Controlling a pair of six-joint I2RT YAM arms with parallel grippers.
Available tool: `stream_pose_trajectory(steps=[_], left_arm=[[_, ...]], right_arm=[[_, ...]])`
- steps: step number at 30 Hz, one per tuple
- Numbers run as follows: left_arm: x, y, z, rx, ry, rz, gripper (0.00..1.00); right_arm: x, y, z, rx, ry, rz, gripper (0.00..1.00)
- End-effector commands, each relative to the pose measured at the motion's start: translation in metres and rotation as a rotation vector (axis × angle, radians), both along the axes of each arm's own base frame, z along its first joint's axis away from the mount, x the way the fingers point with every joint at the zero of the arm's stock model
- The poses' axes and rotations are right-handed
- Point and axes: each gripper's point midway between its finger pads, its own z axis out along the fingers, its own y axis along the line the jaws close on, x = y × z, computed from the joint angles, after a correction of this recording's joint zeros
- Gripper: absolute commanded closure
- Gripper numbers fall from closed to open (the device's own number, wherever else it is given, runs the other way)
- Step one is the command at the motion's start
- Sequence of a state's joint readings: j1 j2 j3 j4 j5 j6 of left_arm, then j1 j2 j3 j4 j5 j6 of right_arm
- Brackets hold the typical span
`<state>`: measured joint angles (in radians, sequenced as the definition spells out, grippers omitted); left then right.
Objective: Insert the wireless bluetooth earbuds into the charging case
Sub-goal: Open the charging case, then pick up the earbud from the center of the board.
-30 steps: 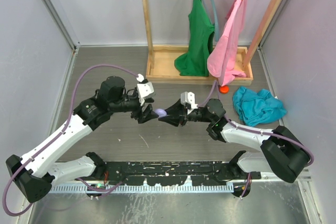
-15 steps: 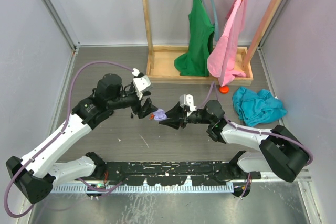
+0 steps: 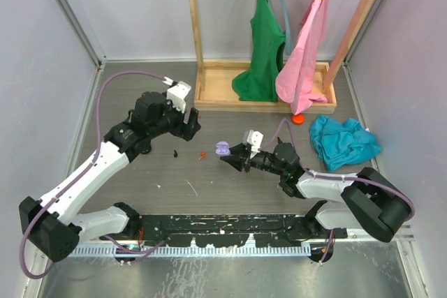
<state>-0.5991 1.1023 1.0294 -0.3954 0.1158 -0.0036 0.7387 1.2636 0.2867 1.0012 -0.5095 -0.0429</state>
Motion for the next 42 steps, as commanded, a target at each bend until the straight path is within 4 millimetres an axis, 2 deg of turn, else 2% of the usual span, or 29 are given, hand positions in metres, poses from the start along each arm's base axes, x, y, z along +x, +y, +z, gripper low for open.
stream_pose_trajectory(steps=[1, 8, 13, 19, 24, 33, 38, 42], left_arm=[[0.036, 0.045, -0.012, -0.043, 0.068, 0.292, 0.24], [0.062, 0.108, -0.047, -0.077, 0.206, 0.582, 0.25], [0.07, 0.153, -0.082, -0.118, 0.322, 0.794, 0.24], [0.074, 0.194, -0.113, -0.133, 0.373, 0.987, 0.24], [0.081, 0.206, -0.13, -0.165, 0.426, 1.062, 0.25], [0.114, 0.223, -0.158, -0.16, 0.457, 1.111, 0.26], [0.131, 0.223, -0.173, -0.144, 0.493, 1.091, 0.27], [0.131, 0.217, -0.191, -0.13, 0.564, 1.064, 0.29]], right_arm=[[0.021, -0.01, 0.022, 0.067, -0.113, -0.135, 0.94], [0.026, -0.015, 0.02, 0.066, -0.119, -0.173, 0.94], [0.024, -0.015, 0.022, 0.081, -0.126, -0.169, 0.94], [0.023, -0.016, 0.024, 0.083, -0.131, -0.167, 0.94], [0.024, -0.014, 0.021, 0.075, -0.12, -0.163, 0.94], [0.023, -0.008, 0.016, 0.054, -0.101, -0.134, 0.93], [0.023, -0.006, 0.013, 0.043, -0.09, -0.124, 0.93], [0.023, -0.004, 0.011, 0.035, -0.081, -0.111, 0.92]])
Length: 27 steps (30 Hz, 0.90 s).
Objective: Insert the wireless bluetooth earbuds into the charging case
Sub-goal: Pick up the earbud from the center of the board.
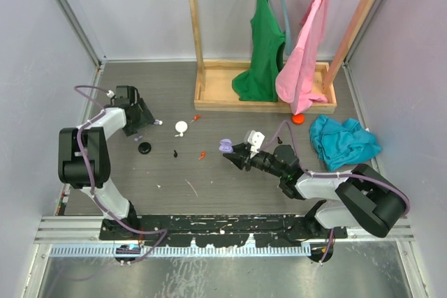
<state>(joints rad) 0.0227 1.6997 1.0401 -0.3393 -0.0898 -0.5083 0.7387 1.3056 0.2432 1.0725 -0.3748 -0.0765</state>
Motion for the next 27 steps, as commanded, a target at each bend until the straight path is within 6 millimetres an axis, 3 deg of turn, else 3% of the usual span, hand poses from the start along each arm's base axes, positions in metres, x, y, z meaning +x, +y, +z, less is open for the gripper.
stream_pose_trajectory(steps=[1, 9, 19, 27], left_arm=[[0.02, -0.005, 0.006, -0.032, -0.041, -0.026, 0.3], [-0.01, -0.015, -0.009, -0.082, 0.036, -0.051, 0.33], [-0.04, -0.024, -0.012, -0.122, 0.08, -0.075, 0.34], [-0.033, -0.017, 0.025, -0.083, -0.009, -0.066, 0.32]], right_arm=[[0.004, 0.01, 0.026, 0.05, -0.064, 0.024, 0.92], [0.003, 0.011, 0.028, 0.053, -0.063, 0.032, 0.92], [0.002, 0.011, 0.028, 0.054, -0.059, 0.033, 0.91], [0.002, 0.011, 0.027, 0.052, -0.057, 0.035, 0.91]])
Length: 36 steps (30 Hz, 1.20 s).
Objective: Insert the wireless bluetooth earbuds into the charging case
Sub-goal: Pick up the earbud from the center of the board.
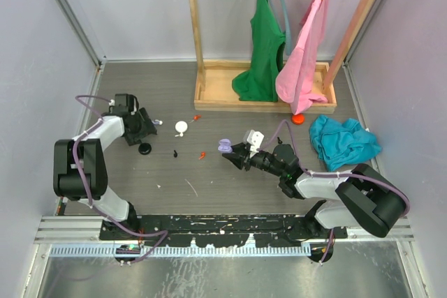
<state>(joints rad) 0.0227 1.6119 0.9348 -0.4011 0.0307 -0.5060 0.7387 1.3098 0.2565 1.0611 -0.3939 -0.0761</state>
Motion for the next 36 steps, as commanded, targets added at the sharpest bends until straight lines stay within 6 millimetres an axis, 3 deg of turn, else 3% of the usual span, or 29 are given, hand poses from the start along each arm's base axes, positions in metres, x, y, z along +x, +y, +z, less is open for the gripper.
stream_pose_trajectory(steps=[1, 13, 30, 36], left_arm=[[0.011, 0.007, 0.037, 0.023, -0.09, 0.001, 0.32], [0.011, 0.049, 0.026, 0.159, 0.053, 0.047, 0.4], [0.02, 0.051, -0.001, 0.166, 0.131, 0.013, 0.6], [0.016, 0.053, -0.003, 0.181, 0.152, -0.001, 0.64]], right_arm=[[0.004, 0.008, 0.026, 0.052, -0.056, 0.013, 0.91], [0.004, 0.01, 0.024, 0.052, -0.048, 0.02, 0.91], [0.004, 0.011, 0.022, 0.046, -0.035, 0.026, 0.91], [0.004, 0.013, 0.021, 0.046, -0.03, 0.033, 0.91]])
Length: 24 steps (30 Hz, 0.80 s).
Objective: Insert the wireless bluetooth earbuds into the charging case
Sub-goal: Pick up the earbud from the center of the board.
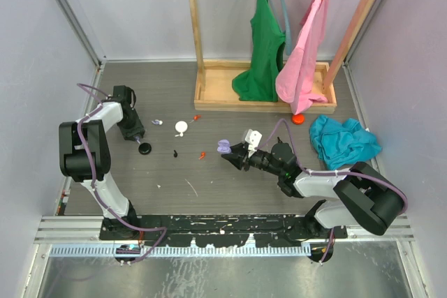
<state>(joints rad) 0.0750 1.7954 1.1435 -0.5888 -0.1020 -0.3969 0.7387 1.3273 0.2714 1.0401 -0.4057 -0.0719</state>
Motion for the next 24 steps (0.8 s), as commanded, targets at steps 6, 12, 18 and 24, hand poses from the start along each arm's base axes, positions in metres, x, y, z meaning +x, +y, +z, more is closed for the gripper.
stream_pose_trajectory(steps=[6, 12, 18, 24], left_arm=[[0.006, 0.005, 0.004, 0.012, 0.001, -0.023, 0.68], [0.005, 0.006, 0.003, 0.02, 0.007, -0.028, 0.75], [0.008, 0.002, 0.01, 0.003, -0.039, -0.032, 0.84], [0.012, -0.009, 0.03, -0.021, -0.159, -0.039, 0.86]], right_arm=[[0.003, 0.01, 0.026, 0.059, -0.048, 0.028, 0.91], [0.002, 0.011, 0.026, 0.06, -0.05, 0.031, 0.91], [0.001, 0.011, 0.028, 0.065, -0.052, 0.037, 0.91], [-0.001, 0.011, 0.033, 0.075, -0.063, 0.044, 0.91]])
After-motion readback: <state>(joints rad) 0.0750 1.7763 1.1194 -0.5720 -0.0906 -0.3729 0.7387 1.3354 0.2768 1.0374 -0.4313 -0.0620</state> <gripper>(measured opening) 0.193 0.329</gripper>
